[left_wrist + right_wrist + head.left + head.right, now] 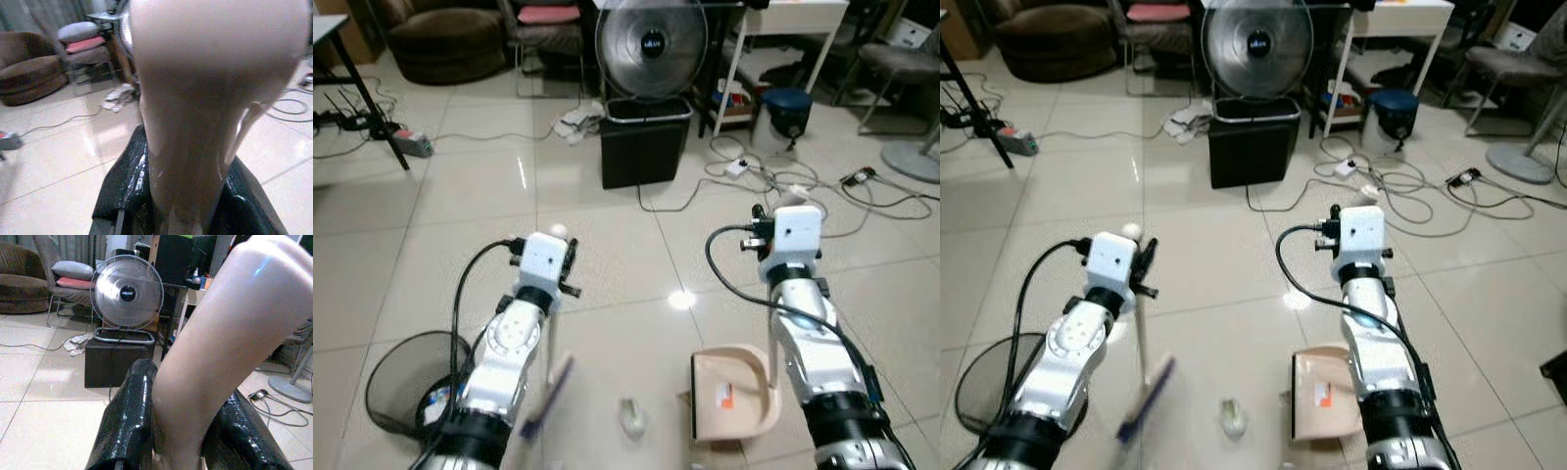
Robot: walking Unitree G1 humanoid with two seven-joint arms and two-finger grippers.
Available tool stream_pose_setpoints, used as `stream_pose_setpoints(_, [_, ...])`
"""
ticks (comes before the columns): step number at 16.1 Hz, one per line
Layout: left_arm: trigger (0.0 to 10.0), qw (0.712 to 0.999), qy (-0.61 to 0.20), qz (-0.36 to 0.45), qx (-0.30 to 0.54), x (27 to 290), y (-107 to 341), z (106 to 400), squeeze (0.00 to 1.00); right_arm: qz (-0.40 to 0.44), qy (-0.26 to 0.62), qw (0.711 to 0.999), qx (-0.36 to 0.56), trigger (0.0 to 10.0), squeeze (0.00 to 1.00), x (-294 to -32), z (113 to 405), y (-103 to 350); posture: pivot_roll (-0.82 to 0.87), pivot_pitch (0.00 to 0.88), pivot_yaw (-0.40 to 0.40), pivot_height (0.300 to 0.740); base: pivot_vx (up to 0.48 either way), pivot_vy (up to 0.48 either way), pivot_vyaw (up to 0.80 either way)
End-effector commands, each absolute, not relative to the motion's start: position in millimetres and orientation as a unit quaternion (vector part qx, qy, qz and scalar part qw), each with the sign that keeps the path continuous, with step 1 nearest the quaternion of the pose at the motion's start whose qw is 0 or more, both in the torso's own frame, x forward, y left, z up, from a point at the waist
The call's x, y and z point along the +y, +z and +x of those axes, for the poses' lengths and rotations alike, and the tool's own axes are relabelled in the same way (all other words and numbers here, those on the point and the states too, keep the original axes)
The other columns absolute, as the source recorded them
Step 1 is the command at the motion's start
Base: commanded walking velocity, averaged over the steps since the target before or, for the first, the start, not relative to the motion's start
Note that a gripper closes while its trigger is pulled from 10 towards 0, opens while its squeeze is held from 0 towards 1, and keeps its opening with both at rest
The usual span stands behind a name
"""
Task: Sweep floor
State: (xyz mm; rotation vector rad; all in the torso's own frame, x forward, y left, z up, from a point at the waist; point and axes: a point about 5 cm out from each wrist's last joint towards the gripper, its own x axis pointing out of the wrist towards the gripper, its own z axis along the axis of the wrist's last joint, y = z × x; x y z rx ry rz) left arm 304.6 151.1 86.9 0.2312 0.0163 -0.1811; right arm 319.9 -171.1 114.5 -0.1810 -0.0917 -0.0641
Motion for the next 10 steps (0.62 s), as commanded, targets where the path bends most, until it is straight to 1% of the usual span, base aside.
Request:
stream_pose_setpoints(1, [10.0,0.989,-0.077,0.121,-0.021,154.5,100.0,311.9,0.0,-0.105,-0.034,0.991,-0.078,10.0,0.0,-171.5,325.2,126.8,-0.06,0.022,-0.002,0.74,0.0,0.0,0.0])
stream_pose_setpoints(4, [10.0,0.993,-0.061,0.101,-0.028,156.6,101.7,314.1,0.0,-0.112,-0.032,0.99,-0.077,10.0,0.0,-171.2,328.8,123.8,-0.05,0.067,0.002,0.74,0.0,0.0,0.0])
stream_pose_setpoints(5, [10.0,0.995,-0.048,0.088,-0.03,159.0,100.0,312.5,0.0,-0.113,-0.021,0.99,-0.077,10.0,0.0,-168.9,330.3,121.3,-0.04,0.101,0.002,0.74,0.0,0.0,0.0])
stream_pose_setpoints(6, [10.0,0.995,-0.045,0.087,-0.032,159.9,99.5,311.6,0.0,-0.114,-0.016,0.99,-0.078,10.0,0.0,-167.9,330.7,120.2,-0.04,0.107,0.001,0.74,0.0,0.0,0.0])
stream_pose_setpoints(8, [10.0,0.993,-0.037,0.097,-0.049,164.5,100.2,304.9,0.0,-0.115,0.007,0.989,-0.088,10.0,0.0,-160.2,333.5,118.9,-0.04,0.167,-0.003,0.74,0.0,0.0,0.0])
stream_pose_setpoints(10, [10.0,0.993,-0.037,0.098,-0.058,167.1,98.2,297.8,0.0,-0.114,0.02,0.988,-0.099,10.0,0.0,-154.5,335.8,119.1,-0.03,0.201,-0.007,0.74,0.0,0.0,0.0])
